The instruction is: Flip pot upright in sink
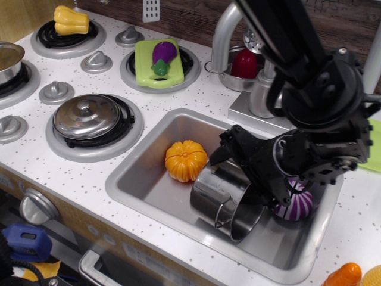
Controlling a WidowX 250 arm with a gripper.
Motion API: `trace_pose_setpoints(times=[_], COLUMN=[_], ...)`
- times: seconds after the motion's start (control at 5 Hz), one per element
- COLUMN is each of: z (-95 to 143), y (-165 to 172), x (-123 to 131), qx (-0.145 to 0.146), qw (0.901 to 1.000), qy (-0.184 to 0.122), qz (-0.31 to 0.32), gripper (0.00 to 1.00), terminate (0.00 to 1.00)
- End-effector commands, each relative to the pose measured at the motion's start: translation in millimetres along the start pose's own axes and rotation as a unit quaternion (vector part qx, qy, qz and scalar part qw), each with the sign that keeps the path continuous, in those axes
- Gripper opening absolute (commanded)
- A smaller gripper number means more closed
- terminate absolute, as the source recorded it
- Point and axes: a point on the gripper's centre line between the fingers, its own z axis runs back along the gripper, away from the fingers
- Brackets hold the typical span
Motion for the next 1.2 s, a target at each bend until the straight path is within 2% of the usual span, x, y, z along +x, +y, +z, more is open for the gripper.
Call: trace_pose_setpoints(times=[0.0,0.2,0.6,0.8,1.0], z=[3.2,0.6,-6.5,-8.7,-8.7], y=[19.4,21.1,25.7,29.9,29.9], x=[8.5,6.6,5.4,5.9,5.9], qx=[-0.075,-0.114,-0.153,-0.182,-0.182], qw=[0.9964,0.9925,0.9870,0.9827,0.9827], qy=[-0.025,-0.012,-0.018,-0.019,-0.019], qz=[0.030,0.042,0.045,0.029,0.029], gripper=[0.00,0.00,0.00,1.00,1.00], terminate=[0.00,0.00,0.00,0.00,0.00])
